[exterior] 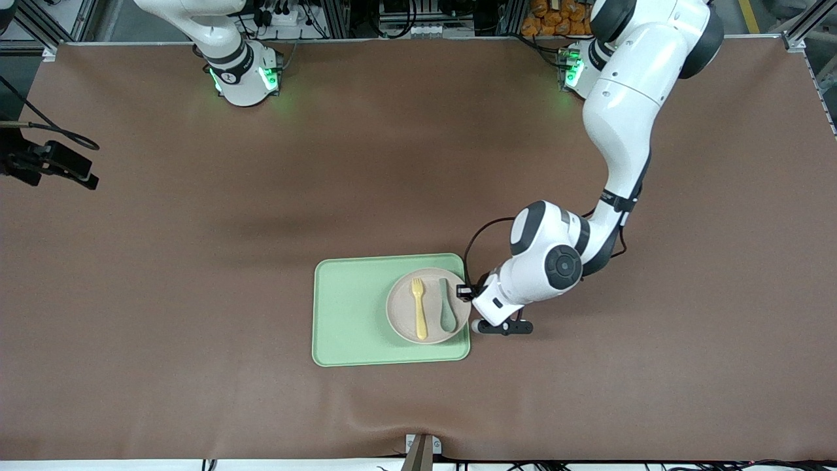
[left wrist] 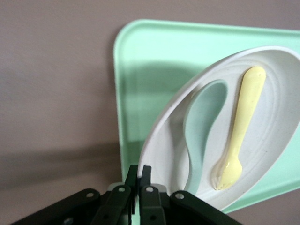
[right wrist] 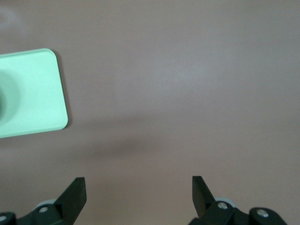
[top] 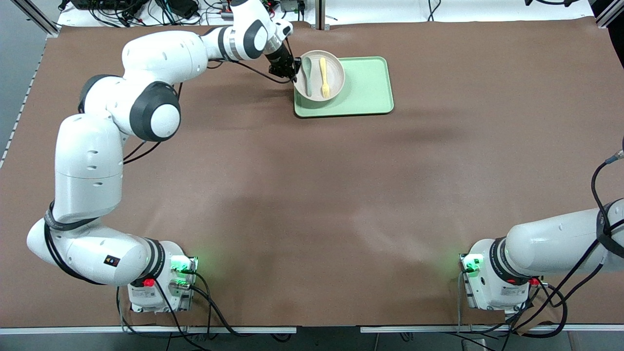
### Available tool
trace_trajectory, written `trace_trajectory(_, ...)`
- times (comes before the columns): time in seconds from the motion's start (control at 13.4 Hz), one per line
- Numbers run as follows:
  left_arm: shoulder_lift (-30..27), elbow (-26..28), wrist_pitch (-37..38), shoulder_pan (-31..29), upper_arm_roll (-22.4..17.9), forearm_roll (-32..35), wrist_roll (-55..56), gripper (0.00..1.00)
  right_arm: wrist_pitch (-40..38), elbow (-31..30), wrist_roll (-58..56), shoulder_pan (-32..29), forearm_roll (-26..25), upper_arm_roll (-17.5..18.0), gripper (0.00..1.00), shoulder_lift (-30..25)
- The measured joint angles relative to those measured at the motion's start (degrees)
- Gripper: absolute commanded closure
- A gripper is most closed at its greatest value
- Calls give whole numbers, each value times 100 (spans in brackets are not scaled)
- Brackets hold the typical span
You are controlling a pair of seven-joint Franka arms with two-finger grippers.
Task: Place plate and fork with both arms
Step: 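Carry the plate with the left gripper onto the green tray, then open the left gripper while the right gripper reaches toward the tray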
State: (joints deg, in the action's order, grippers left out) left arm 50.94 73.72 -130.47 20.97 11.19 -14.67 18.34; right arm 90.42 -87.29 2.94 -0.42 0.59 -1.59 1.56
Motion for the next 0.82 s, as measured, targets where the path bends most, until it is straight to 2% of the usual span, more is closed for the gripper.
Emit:
trace_trajectory(0.45, 309, -6, -433, 237, -15, -6, 42, 100, 105, -6, -12, 137, 8, 46, 0, 277)
trace_trajectory(0.52, 331, -9, -470, 243, -13, -18, 42, 86, 109, -6, -41, 137, 8, 44, 0, 352)
trace_trajectory(0.6, 333, -10, -525, 257, -12, -23, 45, 51, 124, -6, -72, 137, 8, 39, 0, 426)
trace_trajectory(0.67, 338, -9, -646, 283, -15, -23, 123, 1, 138, -5, -99, 137, 9, 37, 0, 487)
trace_trajectory(0.82, 366, -9, -949, 341, -23, -23, 325, 0, 159, -4, -105, 163, 104, 43, 0, 572)
